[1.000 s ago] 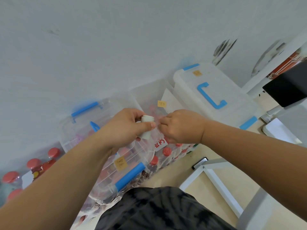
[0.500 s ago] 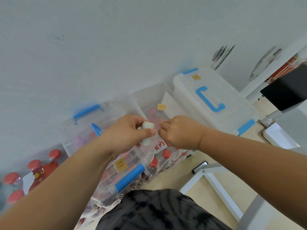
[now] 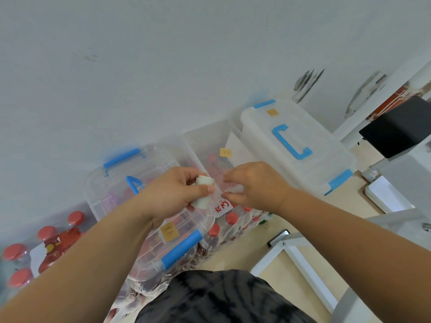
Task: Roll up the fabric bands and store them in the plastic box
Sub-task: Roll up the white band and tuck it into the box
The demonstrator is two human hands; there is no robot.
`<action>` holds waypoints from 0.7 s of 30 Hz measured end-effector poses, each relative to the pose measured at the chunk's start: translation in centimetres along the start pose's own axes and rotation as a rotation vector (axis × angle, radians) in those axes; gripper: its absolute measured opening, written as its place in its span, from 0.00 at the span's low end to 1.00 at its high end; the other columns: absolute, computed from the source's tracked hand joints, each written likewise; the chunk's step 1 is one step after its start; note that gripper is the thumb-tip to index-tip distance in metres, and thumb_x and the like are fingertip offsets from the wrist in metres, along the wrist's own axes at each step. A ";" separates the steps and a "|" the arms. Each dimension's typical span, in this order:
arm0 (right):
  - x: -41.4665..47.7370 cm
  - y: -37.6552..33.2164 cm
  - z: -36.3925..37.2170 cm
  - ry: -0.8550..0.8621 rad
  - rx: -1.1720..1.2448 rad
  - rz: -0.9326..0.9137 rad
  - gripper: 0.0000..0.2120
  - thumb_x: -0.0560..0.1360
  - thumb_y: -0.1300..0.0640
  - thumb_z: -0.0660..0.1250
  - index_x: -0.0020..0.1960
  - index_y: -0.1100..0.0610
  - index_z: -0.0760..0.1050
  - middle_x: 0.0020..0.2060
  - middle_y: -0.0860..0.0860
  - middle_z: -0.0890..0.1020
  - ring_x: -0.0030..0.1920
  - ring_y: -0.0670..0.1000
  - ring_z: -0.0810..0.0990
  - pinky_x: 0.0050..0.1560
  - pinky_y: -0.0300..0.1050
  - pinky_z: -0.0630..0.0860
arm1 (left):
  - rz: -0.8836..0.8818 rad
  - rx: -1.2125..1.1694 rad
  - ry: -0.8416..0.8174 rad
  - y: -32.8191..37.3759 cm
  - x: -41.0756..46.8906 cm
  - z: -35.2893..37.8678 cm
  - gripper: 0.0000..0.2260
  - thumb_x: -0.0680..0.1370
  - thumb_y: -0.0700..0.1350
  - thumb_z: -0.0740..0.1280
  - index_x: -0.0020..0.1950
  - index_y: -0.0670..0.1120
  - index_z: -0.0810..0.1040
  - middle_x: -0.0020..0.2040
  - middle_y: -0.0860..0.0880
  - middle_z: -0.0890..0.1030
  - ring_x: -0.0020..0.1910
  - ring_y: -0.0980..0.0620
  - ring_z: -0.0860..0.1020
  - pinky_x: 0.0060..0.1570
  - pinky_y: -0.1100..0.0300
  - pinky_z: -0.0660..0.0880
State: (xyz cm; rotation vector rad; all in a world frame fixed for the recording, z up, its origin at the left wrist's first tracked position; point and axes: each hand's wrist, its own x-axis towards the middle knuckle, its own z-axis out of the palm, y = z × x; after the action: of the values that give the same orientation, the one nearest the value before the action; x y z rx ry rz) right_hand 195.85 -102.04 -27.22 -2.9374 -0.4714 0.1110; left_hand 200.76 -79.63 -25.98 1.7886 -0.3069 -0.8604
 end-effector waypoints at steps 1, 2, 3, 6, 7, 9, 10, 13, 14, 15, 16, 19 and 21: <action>0.2 -0.1 0.3 0.017 -0.010 0.031 0.21 0.77 0.41 0.69 0.64 0.52 0.82 0.56 0.49 0.86 0.56 0.54 0.83 0.56 0.52 0.77 | 0.002 0.006 -0.002 0.0 0.0 0.0 0.05 0.78 0.45 0.72 0.53 0.49 0.85 0.46 0.47 0.87 0.49 0.44 0.84 0.43 0.54 0.80; 0.2 -0.2 0.5 0.043 0.000 0.060 0.22 0.76 0.40 0.70 0.63 0.52 0.82 0.55 0.49 0.86 0.56 0.54 0.83 0.57 0.52 0.77 | 0.007 0.018 -0.004 0.1 0.0 -0.1 0.05 0.78 0.45 0.72 0.54 0.48 0.85 0.46 0.46 0.87 0.49 0.43 0.84 0.44 0.53 0.80; 0.2 -0.4 0.8 0.080 0.034 0.091 0.22 0.74 0.40 0.72 0.62 0.53 0.83 0.54 0.50 0.87 0.56 0.54 0.83 0.57 0.53 0.77 | 0.011 0.036 -0.002 0.2 0.0 -0.1 0.05 0.78 0.46 0.72 0.54 0.48 0.85 0.46 0.46 0.87 0.50 0.42 0.84 0.45 0.51 0.81; -0.9 -1.2 1.8 0.309 0.206 0.237 0.19 0.69 0.44 0.79 0.54 0.56 0.86 0.47 0.52 0.86 0.52 0.55 0.80 0.54 0.51 0.76 | 0.039 0.140 0.024 0.6 0.0 -0.1 0.05 0.78 0.48 0.73 0.53 0.52 0.84 0.47 0.47 0.86 0.49 0.42 0.84 0.50 0.46 0.82; -1.5 -1.7 2.3 0.413 0.245 0.296 0.16 0.70 0.46 0.79 0.51 0.56 0.86 0.45 0.51 0.84 0.49 0.53 0.79 0.52 0.48 0.76 | 0.060 0.201 0.042 0.7 0.0 -0.1 0.05 0.78 0.49 0.73 0.52 0.53 0.83 0.46 0.48 0.86 0.48 0.44 0.84 0.50 0.46 0.82; -2.7 -2.7 3.6 0.582 0.347 0.407 0.07 0.72 0.52 0.78 0.47 0.54 0.85 0.40 0.47 0.82 0.44 0.49 0.78 0.47 0.43 0.75 | 0.129 0.355 0.086 1.1 0.3 0.0 0.03 0.79 0.50 0.71 0.51 0.54 0.81 0.44 0.50 0.84 0.44 0.48 0.82 0.48 0.49 0.80; -3.1 -3.3 4.2 0.637 0.445 0.490 0.03 0.73 0.53 0.76 0.45 0.51 0.83 0.38 0.43 0.80 0.41 0.46 0.78 0.44 0.40 0.75 | 0.168 0.443 0.093 1.3 0.6 0.0 0.02 0.79 0.50 0.69 0.50 0.54 0.80 0.44 0.51 0.83 0.43 0.50 0.81 0.46 0.50 0.78; -3.3 -4.6 6.0 0.666 0.834 0.860 0.08 0.72 0.51 0.74 0.36 0.48 0.79 0.33 0.41 0.82 0.34 0.42 0.80 0.37 0.33 0.74 | 0.243 0.639 0.089 1.6 1.2 0.2 0.02 0.81 0.49 0.64 0.53 0.53 0.74 0.44 0.51 0.79 0.41 0.51 0.78 0.43 0.50 0.77; -3.4 -4.7 6.7 0.642 0.996 0.976 0.09 0.72 0.50 0.75 0.36 0.51 0.80 0.33 0.43 0.84 0.34 0.43 0.82 0.38 0.40 0.79 | 0.262 0.695 0.065 1.7 1.6 0.4 0.04 0.82 0.48 0.63 0.56 0.54 0.72 0.43 0.51 0.78 0.39 0.54 0.77 0.41 0.51 0.77; -3.3 -4.9 7.1 0.605 1.159 1.054 0.09 0.73 0.50 0.75 0.37 0.53 0.81 0.33 0.46 0.85 0.34 0.46 0.84 0.40 0.48 0.82 | 0.279 0.734 0.039 1.8 1.9 0.6 0.06 0.82 0.47 0.61 0.59 0.55 0.70 0.41 0.52 0.77 0.36 0.57 0.77 0.37 0.55 0.75; -3.2 -5.1 7.6 0.573 1.295 1.094 0.09 0.74 0.50 0.75 0.39 0.54 0.82 0.34 0.48 0.86 0.35 0.48 0.85 0.42 0.53 0.84 | 0.299 0.766 0.005 2.0 2.2 0.8 0.10 0.82 0.45 0.61 0.61 0.58 0.69 0.39 0.52 0.76 0.33 0.58 0.76 0.33 0.60 0.72; -2.9 -5.4 8.1 0.519 1.548 1.069 0.07 0.77 0.52 0.74 0.43 0.55 0.84 0.37 0.49 0.88 0.38 0.48 0.87 0.39 0.45 0.83 | 0.372 0.889 -0.098 2.6 3.3 1.6 0.11 0.82 0.41 0.60 0.58 0.58 0.72 0.42 0.52 0.75 0.36 0.58 0.74 0.37 0.59 0.69; -2.5 -5.4 8.1 0.528 1.657 1.032 0.05 0.78 0.55 0.73 0.45 0.56 0.85 0.38 0.50 0.88 0.37 0.46 0.86 0.34 0.38 0.79 | 0.368 0.942 -0.148 2.9 3.9 1.9 0.09 0.82 0.40 0.61 0.53 0.54 0.74 0.44 0.49 0.77 0.39 0.55 0.74 0.41 0.53 0.73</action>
State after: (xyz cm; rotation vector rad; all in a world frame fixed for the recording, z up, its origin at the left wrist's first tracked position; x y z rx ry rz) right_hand 191.02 -96.54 -34.12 -1.1858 0.8435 -0.1157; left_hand 202.80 -84.42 -25.27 2.3947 -1.2565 -0.6083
